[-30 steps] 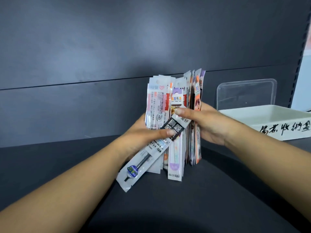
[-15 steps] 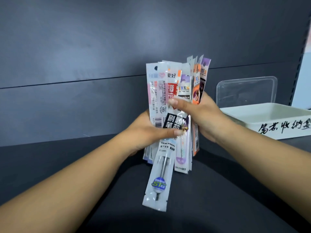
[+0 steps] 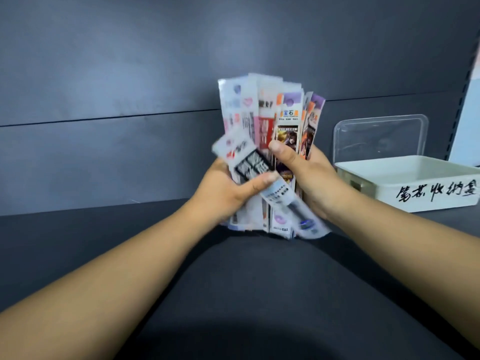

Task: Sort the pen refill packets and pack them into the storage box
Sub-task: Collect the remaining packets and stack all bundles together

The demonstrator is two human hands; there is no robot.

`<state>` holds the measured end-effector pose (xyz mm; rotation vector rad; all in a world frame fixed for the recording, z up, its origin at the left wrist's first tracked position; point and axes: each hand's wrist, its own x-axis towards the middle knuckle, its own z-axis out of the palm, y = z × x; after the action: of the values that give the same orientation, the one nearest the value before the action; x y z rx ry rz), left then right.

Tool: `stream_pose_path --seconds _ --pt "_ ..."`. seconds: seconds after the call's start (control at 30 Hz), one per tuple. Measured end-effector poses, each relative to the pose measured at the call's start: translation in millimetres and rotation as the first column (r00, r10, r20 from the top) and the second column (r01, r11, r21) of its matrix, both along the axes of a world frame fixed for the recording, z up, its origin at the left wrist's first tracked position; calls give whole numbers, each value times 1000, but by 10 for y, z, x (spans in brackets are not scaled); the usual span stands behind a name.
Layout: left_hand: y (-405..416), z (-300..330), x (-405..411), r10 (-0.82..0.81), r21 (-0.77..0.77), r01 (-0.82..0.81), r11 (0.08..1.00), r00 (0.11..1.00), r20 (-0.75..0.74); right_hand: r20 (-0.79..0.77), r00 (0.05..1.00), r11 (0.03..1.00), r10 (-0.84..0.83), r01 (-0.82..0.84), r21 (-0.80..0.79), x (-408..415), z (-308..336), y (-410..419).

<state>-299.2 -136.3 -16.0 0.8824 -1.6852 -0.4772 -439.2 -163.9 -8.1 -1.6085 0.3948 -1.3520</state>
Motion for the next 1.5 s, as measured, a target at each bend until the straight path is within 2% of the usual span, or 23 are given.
stream_pose_path --seconds 0.07,0.13,0.2,0.33,0.43,0.53,0.63,0.7,0.77,0.87,1.1,1.2,1.27,1.37,1.5 --pt "-1 -142 -21 -60 94 58 994 998 14 4 999 998 42 -42 46 -7 -39 9" --pt "20 -186 -28 -102 154 107 982 994 -39 29 997 991 77 -79 104 -18 -52 -5" --pt "19 -139 -43 -114 147 128 981 988 -102 -2 996 985 91 -90 148 -5 -34 -1" --pt "2 0 -37 -19 121 52 991 965 -262 -68 980 962 189 -171 211 19 9 42" --pt "-11 45 14 60 124 -28 992 963 -264 -133 956 958 260 -238 161 18 19 64" --pt "-8 37 45 12 138 32 990 952 -305 -176 919 929 353 -321 186 20 -25 76" --pt "-25 -3 55 -92 145 141 979 948 -305 -130 969 969 210 -189 157 45 -94 -5" --pt "-33 -38 30 -117 142 161 977 954 -278 -83 995 995 58 -51 85 93 -120 -16" --pt "-24 -56 1 -128 149 171 974 957 -260 -72 997 999 -18 21 34 128 -136 -25" --pt "-26 -49 2 -164 149 202 968 958 -234 -69 998 1000 14 -13 14 120 -115 -33" --pt "-61 -101 54 -152 207 181 961 977 -146 -138 988 986 75 -53 160 118 -92 -24" --pt "-74 -100 41 -126 205 160 966 977 -169 -35 989 966 144 -133 223 92 -45 1" --pt "-80 -96 58 -91 186 134 973 971 -220 -7 987 967 160 -155 202 74 -12 30" --pt "-88 -96 92 -87 132 125 983 962 -260 -48 999 991 24 -18 129 87 -19 23" --pt "-78 -63 92 -35 81 50 995 984 -174 -10 999 999 47 -47 2 48 -1 59"
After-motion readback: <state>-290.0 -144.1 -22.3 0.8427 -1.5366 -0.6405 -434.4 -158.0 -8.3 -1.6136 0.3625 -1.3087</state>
